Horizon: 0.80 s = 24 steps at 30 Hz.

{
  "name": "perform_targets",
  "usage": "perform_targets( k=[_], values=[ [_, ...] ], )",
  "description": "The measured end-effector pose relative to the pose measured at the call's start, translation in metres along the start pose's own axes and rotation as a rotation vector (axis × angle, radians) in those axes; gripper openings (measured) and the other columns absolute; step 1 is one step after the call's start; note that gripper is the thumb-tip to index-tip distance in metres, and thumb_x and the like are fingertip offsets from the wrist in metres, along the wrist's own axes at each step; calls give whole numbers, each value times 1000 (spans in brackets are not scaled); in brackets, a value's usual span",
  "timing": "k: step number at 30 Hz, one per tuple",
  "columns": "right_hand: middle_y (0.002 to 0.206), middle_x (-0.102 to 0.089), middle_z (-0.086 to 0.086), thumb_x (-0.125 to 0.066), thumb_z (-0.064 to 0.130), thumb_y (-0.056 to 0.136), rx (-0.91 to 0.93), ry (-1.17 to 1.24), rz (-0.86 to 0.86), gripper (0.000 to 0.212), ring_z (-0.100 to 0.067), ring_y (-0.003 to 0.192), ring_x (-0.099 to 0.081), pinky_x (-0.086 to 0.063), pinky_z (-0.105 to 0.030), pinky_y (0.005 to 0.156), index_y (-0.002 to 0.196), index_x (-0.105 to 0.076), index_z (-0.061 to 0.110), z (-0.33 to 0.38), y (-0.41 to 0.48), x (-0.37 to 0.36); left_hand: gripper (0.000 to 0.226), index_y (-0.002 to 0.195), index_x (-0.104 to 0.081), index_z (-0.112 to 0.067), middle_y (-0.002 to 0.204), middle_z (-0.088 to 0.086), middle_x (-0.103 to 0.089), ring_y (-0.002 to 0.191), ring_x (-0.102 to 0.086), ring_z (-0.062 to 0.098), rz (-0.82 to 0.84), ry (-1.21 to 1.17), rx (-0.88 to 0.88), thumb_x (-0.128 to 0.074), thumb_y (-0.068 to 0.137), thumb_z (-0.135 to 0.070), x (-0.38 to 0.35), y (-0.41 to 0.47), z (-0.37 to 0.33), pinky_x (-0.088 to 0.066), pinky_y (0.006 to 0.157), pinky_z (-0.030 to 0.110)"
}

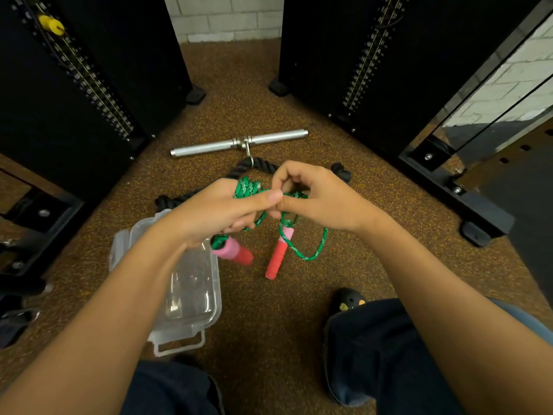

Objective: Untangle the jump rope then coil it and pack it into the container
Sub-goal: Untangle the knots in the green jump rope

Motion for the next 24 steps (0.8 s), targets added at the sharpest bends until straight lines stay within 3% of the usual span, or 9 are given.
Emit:
perform_targets(
  k=[1,3,5,9,12,15,19,24],
  values=[
    [80,-60,5,-66,20,84,-7,31,22,12,-10,76,-55,-47,-27,78,90,-58,12,1,0,0,67,64,-55,11,36,-4,-33,36,-31,12,16,-20,8,-62,77,-55,1,-1,-2,-45,62,15],
    [82,-56,6,-61,17,88,-5,87,55,9,-4,78,-52,-44,-18,77,92,-56,10,1,0,-1,45,58,-57,-7,34,-7,-32,32,-29,8,46,-97,35,-60,77,-47,0,-4,-4,-45,59,16],
    [84,-54,4,-54,15,92,-19,140,68,6,-2,79,-50,-41,-13,76,94,-56,9,2,-1,0,39,53,-51,-18,33,-9,-30,31,-27,6,84,-229,67,-60,82,-41,1,-5,-5,-46,59,16],
    [97,-58,-7,-48,14,95,-92,181,79,13,-10,88,-51,-41,-21,83,103,-58,15,-5,0,3,37,47,-48,-21,30,-9,-28,28,-23,4,50,-438,114,-57,80,-37,5,-5,-5,-45,55,16],
    [103,-66,-5,-50,8,94,-100,165,102,18,-10,95,-61,-47,-24,91,104,-59,19,-8,0,2,32,47,-50,-20,28,-8,-26,26,-22,3,3,-504,117,-56,76,-34,8,-5,-7,-45,54,16],
    [91,-67,6,-56,5,89,-111,199,51,17,-2,84,-65,-50,-17,81,97,-62,20,-8,1,2,27,54,-59,-16,28,-8,-27,28,-24,4,-100,-378,106,-62,71,-37,9,-5,-6,-44,56,16],
    [88,-67,-2,-54,4,90,-120,222,-104,11,-7,78,-66,-53,-21,77,96,-60,11,-11,2,8,24,67,-68,-15,31,-9,-28,32,-29,5,-319,-213,117,-67,71,-38,12,-2,0,-41,65,24],
    [92,-63,-13,-50,11,94,-139,144,-146,13,-19,82,-59,-48,-34,79,91,-52,23,-17,0,14,25,76,-70,-16,29,-13,-37,45,-38,10,-560,-115,168,-63,83,-39,26,1,12,-41,82,34]
  ],
)
Point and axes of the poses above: each hand's wrist, its own y-axis towards the middle knuckle, its own x-axis out of the back of the hand, z = x × y, the point moved 1 cm from there along y, towards the middle knuckle
